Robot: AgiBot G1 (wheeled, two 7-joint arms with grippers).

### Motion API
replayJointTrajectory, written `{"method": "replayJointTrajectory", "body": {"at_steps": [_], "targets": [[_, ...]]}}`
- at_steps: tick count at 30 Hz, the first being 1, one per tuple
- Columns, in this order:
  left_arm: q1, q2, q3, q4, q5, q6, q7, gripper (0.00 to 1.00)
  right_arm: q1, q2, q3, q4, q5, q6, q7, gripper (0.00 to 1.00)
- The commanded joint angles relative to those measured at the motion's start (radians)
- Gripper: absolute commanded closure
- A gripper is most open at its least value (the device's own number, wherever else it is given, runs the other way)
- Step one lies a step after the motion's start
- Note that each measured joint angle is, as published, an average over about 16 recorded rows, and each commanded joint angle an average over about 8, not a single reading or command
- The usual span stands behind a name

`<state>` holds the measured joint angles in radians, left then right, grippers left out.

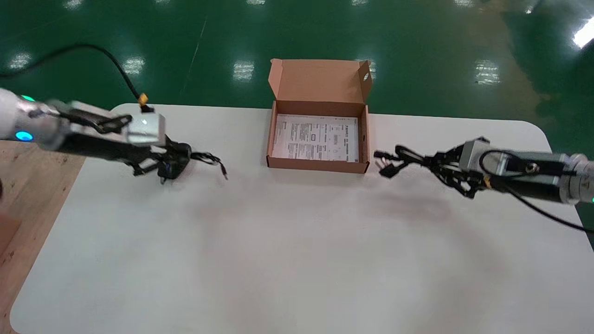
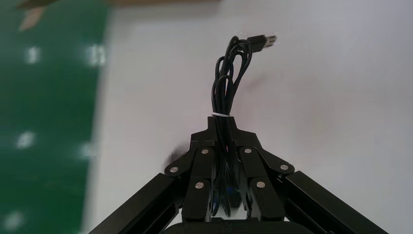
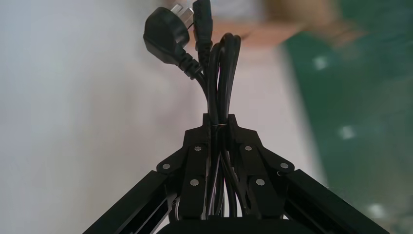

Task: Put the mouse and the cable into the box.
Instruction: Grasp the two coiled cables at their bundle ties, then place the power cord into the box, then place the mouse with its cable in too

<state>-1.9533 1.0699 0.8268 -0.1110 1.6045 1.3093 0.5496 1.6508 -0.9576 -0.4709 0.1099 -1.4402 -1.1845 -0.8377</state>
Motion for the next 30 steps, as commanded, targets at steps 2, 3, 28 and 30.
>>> {"method": "replayJointTrajectory", "body": {"at_steps": [2,3,28,30], "targets": [[-0.080,-0.029,0.020,-0.039,0.032,0.035,-0.018,1.00,0.041,-0.002,0.015,0.022,0.021,-0.007,0.011,1.00],[-0.106,-0.036,0.020,-0.058,0.033,0.044,-0.027,1.00,0.052,-0.013,0.019,0.031,0.026,0.002,0.012,1.00],[-0.154,-0.047,-0.200,-0.314,-0.251,-0.232,0.091,1.00,0.007,-0.403,0.019,0.009,0.051,0.388,-0.138,1.00],[-0.157,-0.037,-0.205,-0.284,-0.257,-0.235,0.123,1.00,0.001,-0.405,0.012,0.011,0.054,0.401,-0.139,1.00]]}}
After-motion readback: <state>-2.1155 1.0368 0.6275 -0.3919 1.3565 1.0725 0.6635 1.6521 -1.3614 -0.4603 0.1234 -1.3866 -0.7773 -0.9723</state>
